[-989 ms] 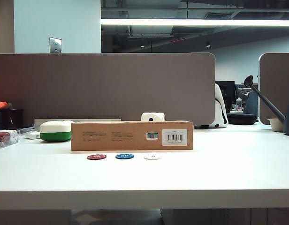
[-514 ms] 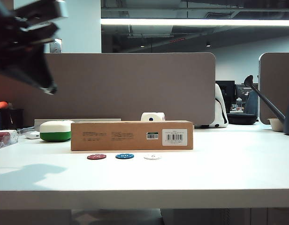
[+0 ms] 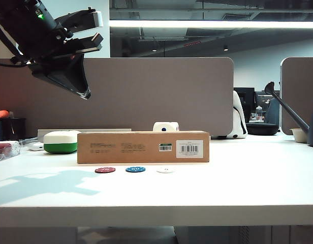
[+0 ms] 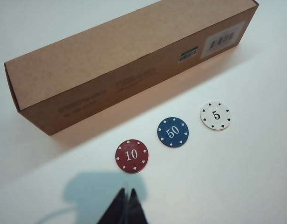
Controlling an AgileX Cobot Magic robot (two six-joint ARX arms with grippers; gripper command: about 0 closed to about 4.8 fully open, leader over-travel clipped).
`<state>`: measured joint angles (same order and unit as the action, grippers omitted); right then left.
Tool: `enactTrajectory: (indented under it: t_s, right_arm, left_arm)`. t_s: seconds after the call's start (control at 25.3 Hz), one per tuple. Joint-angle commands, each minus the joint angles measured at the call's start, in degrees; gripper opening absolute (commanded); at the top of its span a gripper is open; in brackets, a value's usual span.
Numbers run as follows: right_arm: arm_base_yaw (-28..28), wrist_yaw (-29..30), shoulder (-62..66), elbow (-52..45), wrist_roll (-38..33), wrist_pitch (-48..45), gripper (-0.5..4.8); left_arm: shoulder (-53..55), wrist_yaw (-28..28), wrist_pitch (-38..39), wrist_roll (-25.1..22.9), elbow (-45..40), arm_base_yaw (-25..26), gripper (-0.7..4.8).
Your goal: Push the chip with the lowest value in the row forward next to the rectangular box.
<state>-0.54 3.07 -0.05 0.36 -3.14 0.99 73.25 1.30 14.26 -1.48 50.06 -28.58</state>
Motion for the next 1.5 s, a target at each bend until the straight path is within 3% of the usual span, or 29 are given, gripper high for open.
enactTrajectory:
  t_s: [0.04,0.2,0.32,0.36,0.44,0.75,0.83,0.95,1.07,1.19,1.34,1.5]
  right_arm:
    - [-0.02,0.09,-0.04,-0.26,0.11,-0.9,-0.06]
    - [-0.04,1.9,-0.04,-0.26,-1.01,-1.51,-0.06]
    - [-0.07,7.41,-0.04,-0.24,-19.39,-4.26,-0.06]
    - [-0.09,12.11,-0.04,-0.24,-30.27,-6.29,-0.06]
    - [-0.11,15.56,-0.04,-0.26,-37.35,-8.66,0.01]
    - [-0.17,22.99,-0.04,-0.11,-43.06,-26.8,0.04]
    - [-0.17,20.83,0.07,0.22,-50.18,-34.32,-0.06]
    - [-0.09,16.44,0.13,3.48,-56.37,-32.52,-0.06]
    - [-0.02,15.96,0.57,11.28,-56.15,-20.79,-0.06]
    - [-0.09,17.31,7.69,27.93,-39.93,2.32,-0.06]
    - [-0.15,20.13,19.93,38.49,-33.99,14.27,-0.06]
    - [-2.01,21.53,30.42,42.38,-32.46,15.26,-0.06]
  left_arm:
    - [-0.09,-0.04,-0.66,-0.04,0.35,0.02,-0.05]
    - [-0.11,0.02,-0.66,-0.02,0.35,0.02,-0.05]
    - [-0.09,-0.02,-0.66,-0.04,0.35,0.02,-0.05]
    - [-0.09,-0.02,-0.66,-0.02,0.35,0.02,-0.05]
    - [-0.09,0.0,-0.66,-0.04,0.35,0.02,-0.05]
    - [-0.09,0.0,-0.66,-0.04,0.35,0.02,-0.05]
    - [-0.09,0.0,-0.66,-0.02,0.35,0.02,-0.05]
    - [-0.09,0.0,-0.66,-0.04,0.35,0.02,-0.05]
    - [-0.09,0.0,-0.63,-0.04,0.33,0.02,-0.05]
    - [-0.09,0.0,-0.66,-0.04,0.33,0.02,-0.05]
    - [-0.09,-0.02,-0.66,-0.04,0.33,0.02,-0.05]
    - [-0.09,0.0,-0.66,-0.04,0.33,0.02,-0.05]
